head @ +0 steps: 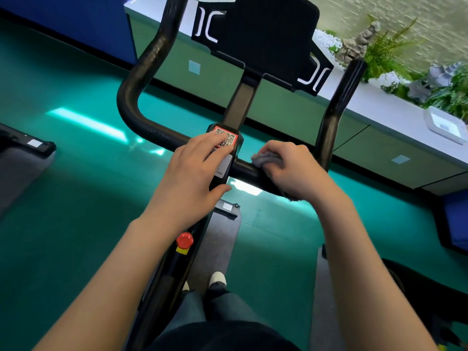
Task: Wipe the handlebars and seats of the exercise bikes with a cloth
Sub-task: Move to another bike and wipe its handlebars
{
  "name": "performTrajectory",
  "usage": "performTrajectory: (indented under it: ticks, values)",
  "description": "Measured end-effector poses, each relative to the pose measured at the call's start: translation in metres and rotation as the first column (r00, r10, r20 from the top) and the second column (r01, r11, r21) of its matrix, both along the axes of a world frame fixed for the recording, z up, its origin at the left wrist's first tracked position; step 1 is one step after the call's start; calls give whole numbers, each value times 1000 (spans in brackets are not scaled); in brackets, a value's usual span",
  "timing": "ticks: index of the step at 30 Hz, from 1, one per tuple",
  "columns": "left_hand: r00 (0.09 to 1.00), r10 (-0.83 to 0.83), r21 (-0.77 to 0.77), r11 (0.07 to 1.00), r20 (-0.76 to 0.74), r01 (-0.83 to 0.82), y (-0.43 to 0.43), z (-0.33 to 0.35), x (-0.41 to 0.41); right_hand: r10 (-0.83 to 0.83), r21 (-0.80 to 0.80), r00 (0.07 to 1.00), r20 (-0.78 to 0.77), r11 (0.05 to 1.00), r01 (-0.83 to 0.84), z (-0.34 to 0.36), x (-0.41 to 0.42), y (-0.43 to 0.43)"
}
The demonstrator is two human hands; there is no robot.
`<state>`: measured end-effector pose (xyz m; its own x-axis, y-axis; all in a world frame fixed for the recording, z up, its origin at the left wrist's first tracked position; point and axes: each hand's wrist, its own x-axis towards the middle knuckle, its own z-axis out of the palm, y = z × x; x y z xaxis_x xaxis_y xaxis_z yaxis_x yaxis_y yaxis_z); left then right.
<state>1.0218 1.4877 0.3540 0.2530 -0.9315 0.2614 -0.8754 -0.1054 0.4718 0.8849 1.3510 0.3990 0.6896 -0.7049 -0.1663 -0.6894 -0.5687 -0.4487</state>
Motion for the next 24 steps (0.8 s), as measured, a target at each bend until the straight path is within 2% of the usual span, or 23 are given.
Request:
performTrajectory:
  ticks: [4, 5, 7, 9, 11, 16, 18, 24]
  values:
    - [1000, -10, 18, 1000, -1, 10, -1, 0, 0, -83, -55, 995, -53, 995, 81, 8, -31, -6]
    - [1000, -11, 23, 1000, 1, 11, -1, 0, 0, -106, -90, 994, -22, 991, 104, 8, -36, -3]
    - [1000, -6, 25, 1000, 11, 5, -1, 0, -1, -165, -125, 977, 134, 975, 182, 4, -42, 5]
    - [1000, -10, 5, 1000, 24, 10, -2, 2, -3, -269, -75, 898, 348, 947, 312, -2, -49, 16]
    - [998, -45, -7, 999, 34, 46, -4, 4, -9, -356, 18, 781, 513, 914, 405, -11, -60, 25]
    - [988, -140, 52, 989, 60, 137, -9, 4, -31, -523, 317, 492, 696, 839, 442, -32, -89, 44]
    - [984, -161, 67, 986, 80, 156, -10, 6, -38, -542, 347, 441, 715, 823, 449, -37, -98, 48]
    - [966, -228, 116, 970, 119, 215, -15, 6, -81, -572, 402, 388, 723, 805, 437, -49, -139, 51]
